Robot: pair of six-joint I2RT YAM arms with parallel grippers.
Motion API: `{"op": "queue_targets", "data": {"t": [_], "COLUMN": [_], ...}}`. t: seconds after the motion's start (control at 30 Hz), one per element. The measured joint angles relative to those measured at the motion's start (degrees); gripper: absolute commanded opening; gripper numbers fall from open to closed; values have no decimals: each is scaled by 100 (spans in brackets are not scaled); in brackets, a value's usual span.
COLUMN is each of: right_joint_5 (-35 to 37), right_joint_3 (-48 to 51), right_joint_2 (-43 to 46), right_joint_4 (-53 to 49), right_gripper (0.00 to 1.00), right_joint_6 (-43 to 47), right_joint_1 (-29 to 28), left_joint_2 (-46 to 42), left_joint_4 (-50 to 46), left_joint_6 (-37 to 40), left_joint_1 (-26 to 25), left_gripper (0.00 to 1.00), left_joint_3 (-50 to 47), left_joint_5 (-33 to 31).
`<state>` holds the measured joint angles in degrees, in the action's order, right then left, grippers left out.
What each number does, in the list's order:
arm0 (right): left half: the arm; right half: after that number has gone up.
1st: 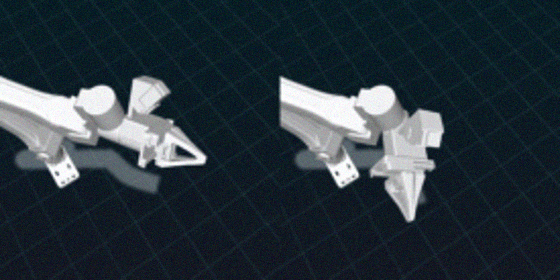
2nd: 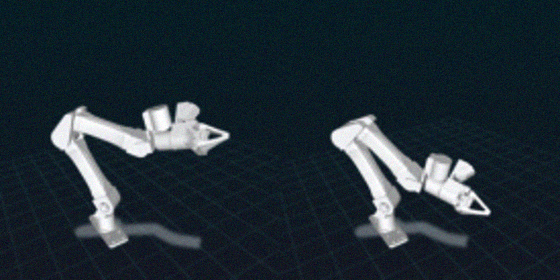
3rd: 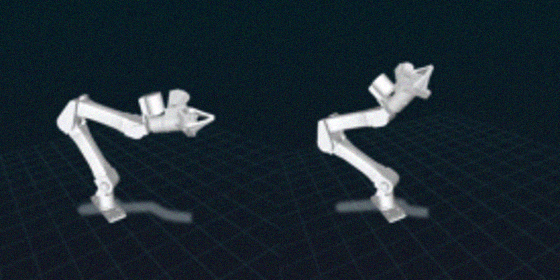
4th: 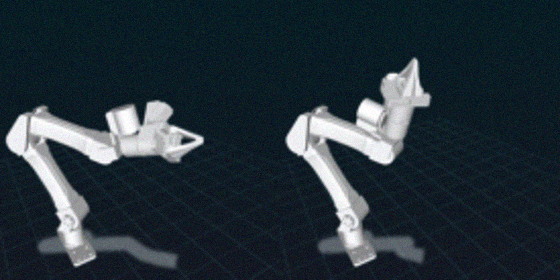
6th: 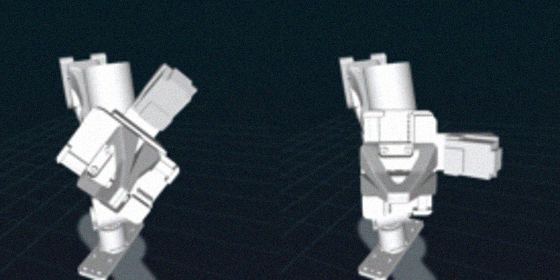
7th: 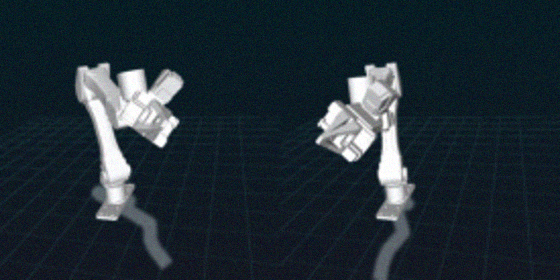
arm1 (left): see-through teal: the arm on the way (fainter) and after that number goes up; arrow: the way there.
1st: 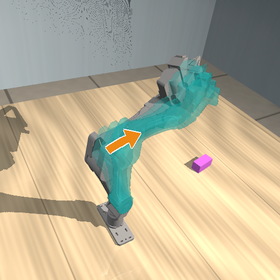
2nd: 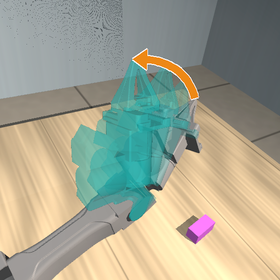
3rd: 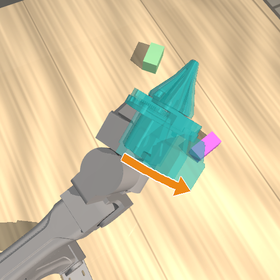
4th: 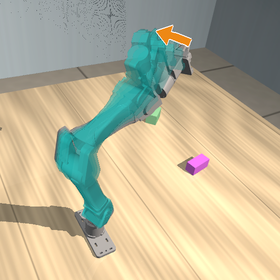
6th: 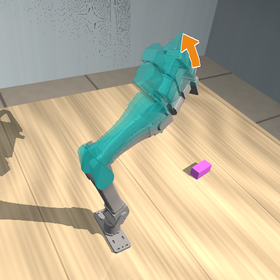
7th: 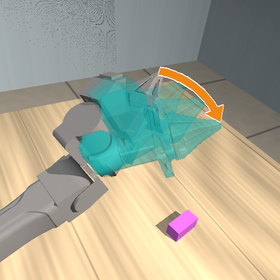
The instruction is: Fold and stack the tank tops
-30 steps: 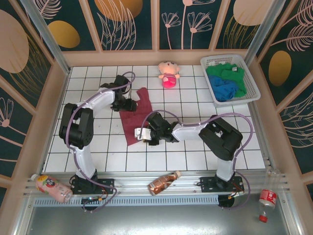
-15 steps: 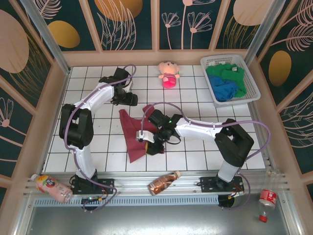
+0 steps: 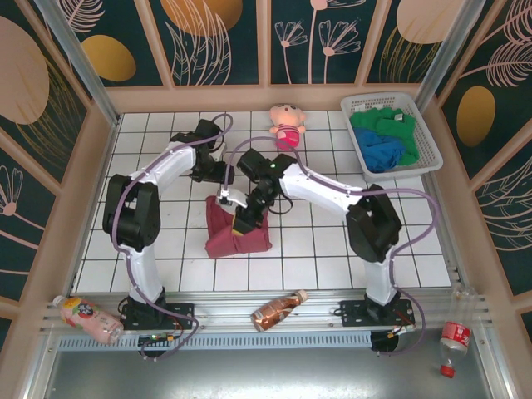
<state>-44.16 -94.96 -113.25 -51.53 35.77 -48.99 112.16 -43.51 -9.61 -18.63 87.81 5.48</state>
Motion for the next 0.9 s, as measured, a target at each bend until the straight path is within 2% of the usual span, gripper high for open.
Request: {"op": "queue_targets", "data": {"t": [0.13,0.3,0.6,0.77,0.9], "right_joint_5": [153,232,514,824,1067], "right_joint_3": [-328,-905,-1606,-1532,-1405], "right_joint_2": [-413,-944,-1637,-1742,-1746], "right_joint_4": [-170,-264,0,575,1102], "right_gripper": [12,12,15,16,18], "right_joint_6": [236,437,640,745,745], "right_joint_1": [229,533,737,787,894], "left_joint_2": [35,-15,-614,-935,-1488], "left_joint_4": [0,0,83,76,83], "left_joint_6": [-33,-208,-470,-638,-872], "left_joint_1": [31,317,645,643,640], "left_gripper": [72,72,72,71,67], "left_joint_3": [-7,-7,-249,-599,-1049], "left_joint_5": [-129,-485,-966,-916,-466]}}
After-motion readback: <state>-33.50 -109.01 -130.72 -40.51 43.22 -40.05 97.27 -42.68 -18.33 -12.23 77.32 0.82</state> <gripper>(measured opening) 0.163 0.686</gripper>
